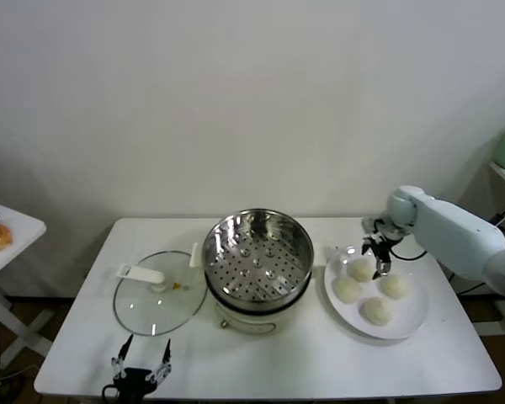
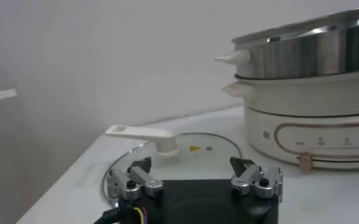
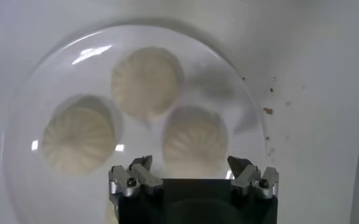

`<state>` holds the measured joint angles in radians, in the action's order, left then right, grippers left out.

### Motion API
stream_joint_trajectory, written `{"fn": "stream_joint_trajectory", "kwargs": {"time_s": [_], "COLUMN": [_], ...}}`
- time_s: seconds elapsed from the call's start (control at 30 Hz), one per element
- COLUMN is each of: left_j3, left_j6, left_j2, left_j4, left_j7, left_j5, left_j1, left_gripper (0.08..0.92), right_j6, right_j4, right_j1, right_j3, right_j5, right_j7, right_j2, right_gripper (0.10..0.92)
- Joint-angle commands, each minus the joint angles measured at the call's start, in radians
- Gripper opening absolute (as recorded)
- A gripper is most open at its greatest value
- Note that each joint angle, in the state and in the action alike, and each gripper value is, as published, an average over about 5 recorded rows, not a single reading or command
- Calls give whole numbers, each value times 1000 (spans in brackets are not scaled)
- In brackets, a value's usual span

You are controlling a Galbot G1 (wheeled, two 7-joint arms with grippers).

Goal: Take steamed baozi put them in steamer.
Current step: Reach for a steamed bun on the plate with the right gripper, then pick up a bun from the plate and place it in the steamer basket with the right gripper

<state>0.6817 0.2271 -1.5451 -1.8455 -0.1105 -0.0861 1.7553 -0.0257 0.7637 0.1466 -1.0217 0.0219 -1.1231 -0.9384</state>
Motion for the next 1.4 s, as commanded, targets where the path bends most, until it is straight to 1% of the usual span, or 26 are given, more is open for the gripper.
{"fn": "stream_joint_trajectory", "kwargs": {"time_s": [0.03,0.27,0.33,0.47,0.63,0.73,0.9,1.13,1.4], "left_j3": [0,2,3,7,7,9,14,14,11], "left_j6": [2,6,8,13,18,22,25,32,36], "left_j2": [0,1,1,2,1,1,0,-4,-6], "left_j4": [3,7,9,14,15,15,10,10,11], "left_j7": [0,0,0,1,2,2,3,4,7], "left_j5": [-1,-1,-1,-1,-4,-5,-7,-19,-31], "left_j1": [-2,-4,-5,-7,-5,-4,2,8,16], "left_gripper": [823,823,823,823,823,823,823,823,823], "right_j6": [12,15,14,14,16,22,51,123,197], "right_j4": [-50,-57,-61,-66,-60,-40,19,155,407], "right_j1": [-33,-37,-39,-39,-33,-22,56,296,576], "right_j3": [44,47,51,58,57,48,-4,-206,-420], "right_j5": [37,46,44,39,37,30,-9,-135,-228], "right_j7": [10,12,15,21,22,19,12,4,8], "right_j2": [-25,-28,-30,-38,-40,-30,9,69,85], "right_gripper": [823,822,807,714,570,521,509,509,517]}}
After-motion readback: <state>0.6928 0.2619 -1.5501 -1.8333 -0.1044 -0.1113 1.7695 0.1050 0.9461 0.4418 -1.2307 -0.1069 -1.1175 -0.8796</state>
